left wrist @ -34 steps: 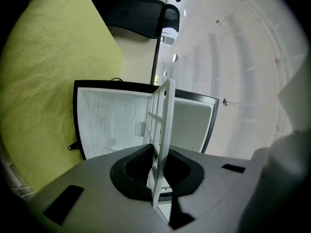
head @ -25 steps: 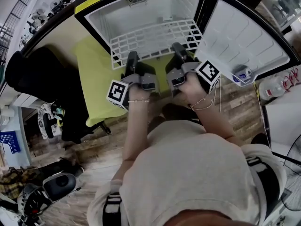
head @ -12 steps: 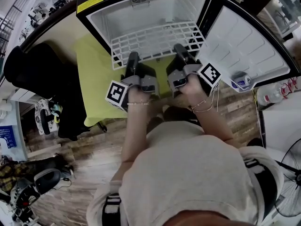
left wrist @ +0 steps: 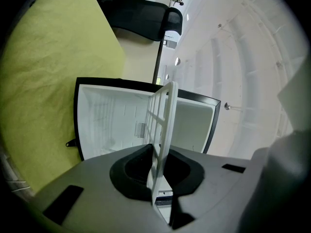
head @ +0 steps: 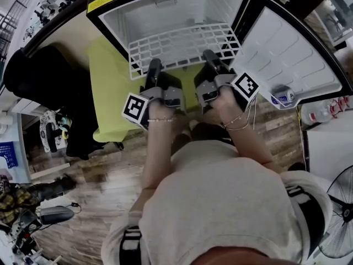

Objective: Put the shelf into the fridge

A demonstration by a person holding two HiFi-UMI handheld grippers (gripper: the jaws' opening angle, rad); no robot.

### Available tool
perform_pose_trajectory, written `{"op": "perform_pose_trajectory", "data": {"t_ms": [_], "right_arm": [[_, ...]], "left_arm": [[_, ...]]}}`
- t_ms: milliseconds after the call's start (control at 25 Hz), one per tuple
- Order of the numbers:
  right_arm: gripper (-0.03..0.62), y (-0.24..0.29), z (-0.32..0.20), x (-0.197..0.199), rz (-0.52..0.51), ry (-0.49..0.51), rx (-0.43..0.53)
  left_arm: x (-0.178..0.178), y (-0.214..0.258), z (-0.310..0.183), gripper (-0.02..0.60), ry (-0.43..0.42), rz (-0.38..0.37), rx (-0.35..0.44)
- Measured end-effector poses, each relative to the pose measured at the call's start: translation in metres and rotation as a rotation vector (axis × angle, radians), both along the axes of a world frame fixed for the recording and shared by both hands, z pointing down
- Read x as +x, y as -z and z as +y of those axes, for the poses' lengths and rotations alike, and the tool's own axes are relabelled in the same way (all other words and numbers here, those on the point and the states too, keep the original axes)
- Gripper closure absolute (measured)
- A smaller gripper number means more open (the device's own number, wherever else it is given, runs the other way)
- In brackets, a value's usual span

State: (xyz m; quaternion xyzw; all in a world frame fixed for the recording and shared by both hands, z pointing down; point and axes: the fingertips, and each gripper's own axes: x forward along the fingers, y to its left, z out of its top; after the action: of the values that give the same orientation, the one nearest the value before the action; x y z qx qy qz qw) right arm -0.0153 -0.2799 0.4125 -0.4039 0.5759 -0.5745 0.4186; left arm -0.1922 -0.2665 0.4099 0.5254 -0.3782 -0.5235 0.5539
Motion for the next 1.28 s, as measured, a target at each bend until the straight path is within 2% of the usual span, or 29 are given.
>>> {"op": "perform_pose_trajectory", "data": {"t_ms": [800, 960, 1280], "right_arm": [[0.560, -0.003, -0.028, 0.000, 0.001, 0.033, -0.017], [0.563, -0.007, -0.036, 0.000, 0.005, 0.039, -0.021], [0.569, -0.011, -0.049, -0.002, 0.022, 0.038, -0.036]], "left_arm": [[-0.001, -0.007, -0.022, 0.550, 0.047, -0.068, -0.009], [-0.001, -0.008, -0.028, 0.551, 0.053, -0.058, -0.024], [-0.004, -0.014, -0.042, 0.552, 0.057, -0.084, -0.041]]}}
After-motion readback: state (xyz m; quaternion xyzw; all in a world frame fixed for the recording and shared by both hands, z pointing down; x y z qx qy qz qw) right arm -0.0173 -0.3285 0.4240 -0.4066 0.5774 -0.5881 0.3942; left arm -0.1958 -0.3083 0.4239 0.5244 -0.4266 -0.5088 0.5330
